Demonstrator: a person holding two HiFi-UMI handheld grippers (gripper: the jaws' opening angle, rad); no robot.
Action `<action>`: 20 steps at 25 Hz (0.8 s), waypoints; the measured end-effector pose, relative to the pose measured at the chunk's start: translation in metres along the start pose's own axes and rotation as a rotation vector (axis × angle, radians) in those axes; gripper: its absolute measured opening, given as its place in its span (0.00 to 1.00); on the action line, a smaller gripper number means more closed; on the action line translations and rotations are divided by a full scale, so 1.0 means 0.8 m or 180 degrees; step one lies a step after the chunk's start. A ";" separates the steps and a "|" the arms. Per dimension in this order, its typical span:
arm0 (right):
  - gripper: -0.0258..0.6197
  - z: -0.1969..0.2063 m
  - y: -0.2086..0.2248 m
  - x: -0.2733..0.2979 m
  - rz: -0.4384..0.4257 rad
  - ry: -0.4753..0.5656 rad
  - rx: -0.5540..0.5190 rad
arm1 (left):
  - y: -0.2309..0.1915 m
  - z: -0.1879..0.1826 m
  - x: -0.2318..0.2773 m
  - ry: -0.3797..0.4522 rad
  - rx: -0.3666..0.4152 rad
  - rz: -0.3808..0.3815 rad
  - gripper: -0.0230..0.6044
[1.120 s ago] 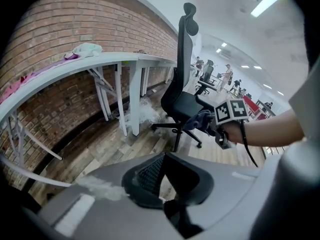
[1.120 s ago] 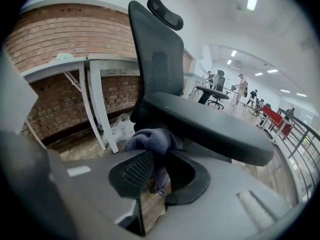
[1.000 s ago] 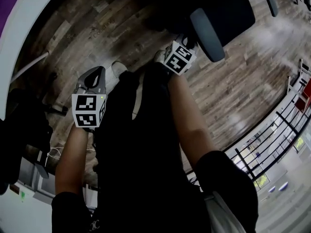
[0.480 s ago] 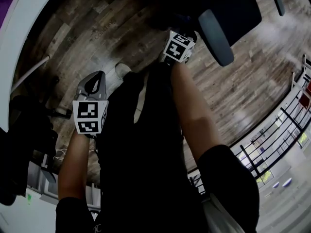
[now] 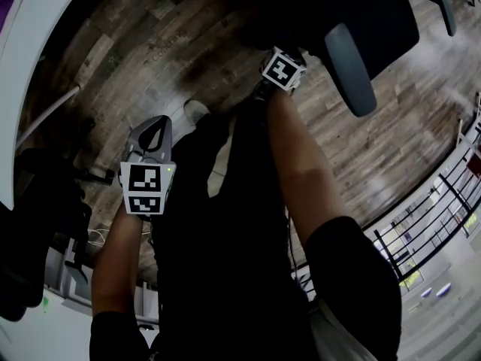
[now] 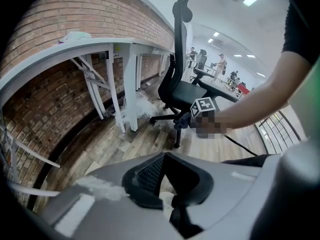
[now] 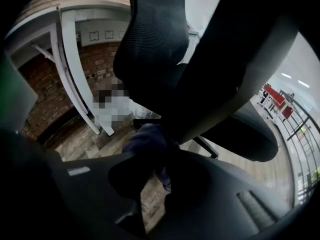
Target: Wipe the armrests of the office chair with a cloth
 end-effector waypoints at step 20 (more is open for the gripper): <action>0.15 -0.023 0.079 -0.137 -0.0184 0.0542 0.0953 | 0.058 -0.071 -0.037 0.0240 0.0247 0.0195 0.05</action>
Point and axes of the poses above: the fingertips, and each gripper's own axes: x forward along the fingers, y to its right, z out of its underside, the point moved 7 cm from there along -x, backward along the fingers
